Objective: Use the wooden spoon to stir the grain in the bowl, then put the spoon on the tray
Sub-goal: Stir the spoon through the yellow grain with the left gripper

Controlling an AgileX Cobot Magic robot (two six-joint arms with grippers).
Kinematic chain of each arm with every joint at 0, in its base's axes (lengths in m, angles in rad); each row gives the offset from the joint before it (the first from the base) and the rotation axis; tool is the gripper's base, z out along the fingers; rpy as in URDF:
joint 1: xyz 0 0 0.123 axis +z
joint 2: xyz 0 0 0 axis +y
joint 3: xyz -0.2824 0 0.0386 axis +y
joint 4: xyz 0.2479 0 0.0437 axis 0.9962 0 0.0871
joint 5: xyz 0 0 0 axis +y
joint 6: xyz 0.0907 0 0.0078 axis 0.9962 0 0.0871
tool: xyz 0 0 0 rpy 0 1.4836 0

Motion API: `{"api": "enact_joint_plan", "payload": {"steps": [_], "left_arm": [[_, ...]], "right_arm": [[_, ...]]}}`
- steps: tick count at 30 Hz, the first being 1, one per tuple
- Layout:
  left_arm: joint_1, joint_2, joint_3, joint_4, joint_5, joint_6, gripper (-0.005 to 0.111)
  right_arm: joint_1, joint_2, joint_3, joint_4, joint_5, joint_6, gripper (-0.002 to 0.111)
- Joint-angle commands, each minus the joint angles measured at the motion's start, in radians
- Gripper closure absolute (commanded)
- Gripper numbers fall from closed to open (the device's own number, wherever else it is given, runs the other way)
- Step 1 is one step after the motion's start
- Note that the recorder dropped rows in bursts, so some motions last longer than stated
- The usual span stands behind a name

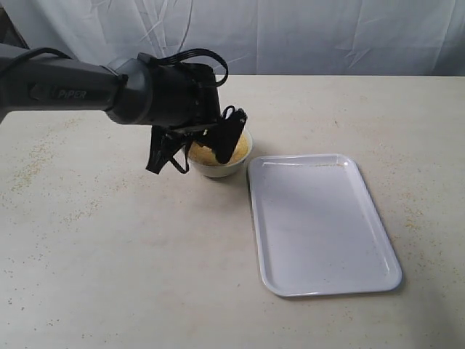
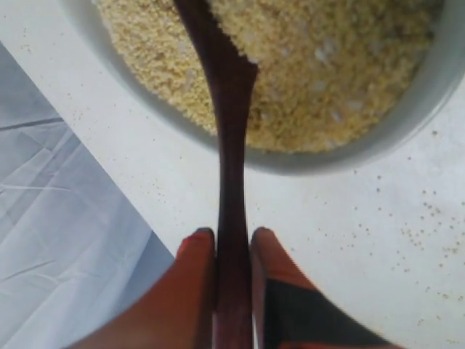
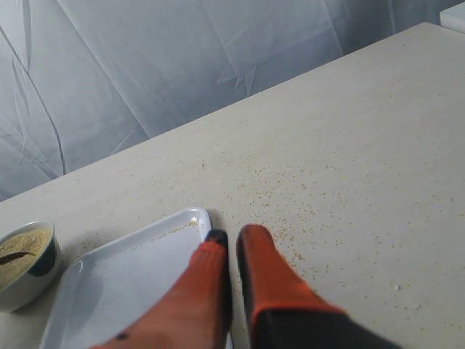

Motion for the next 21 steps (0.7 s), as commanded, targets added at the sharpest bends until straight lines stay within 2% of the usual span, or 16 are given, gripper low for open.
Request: {"api": "enact_joint_plan", "payload": {"steps": [1,10,14,21], "left_arm": [[-0.004,-0.059,-0.002,0.029,0.025,0.0,0.107],[-0.004,-0.089,-0.002,0.127,0.025,-0.005,0.107],[-0.006,-0.089,-0.002,0.247,0.056,-0.114,0.107],[-0.006,-0.099,-0.002,0.163,0.028,-0.111,0.107]], "right_arm": [[-0.004,-0.006,-0.001,-0.004,-0.009,-0.004,0.1],[-0.004,-0.006,-0.001,-0.004,-0.009,-0.004,0.1],[-0.004,-0.006,-0.001,-0.004,-0.009,-0.004,0.1],[-0.004,-0.006,-0.001,-0.004,-0.009,-0.004,0.1]]}}
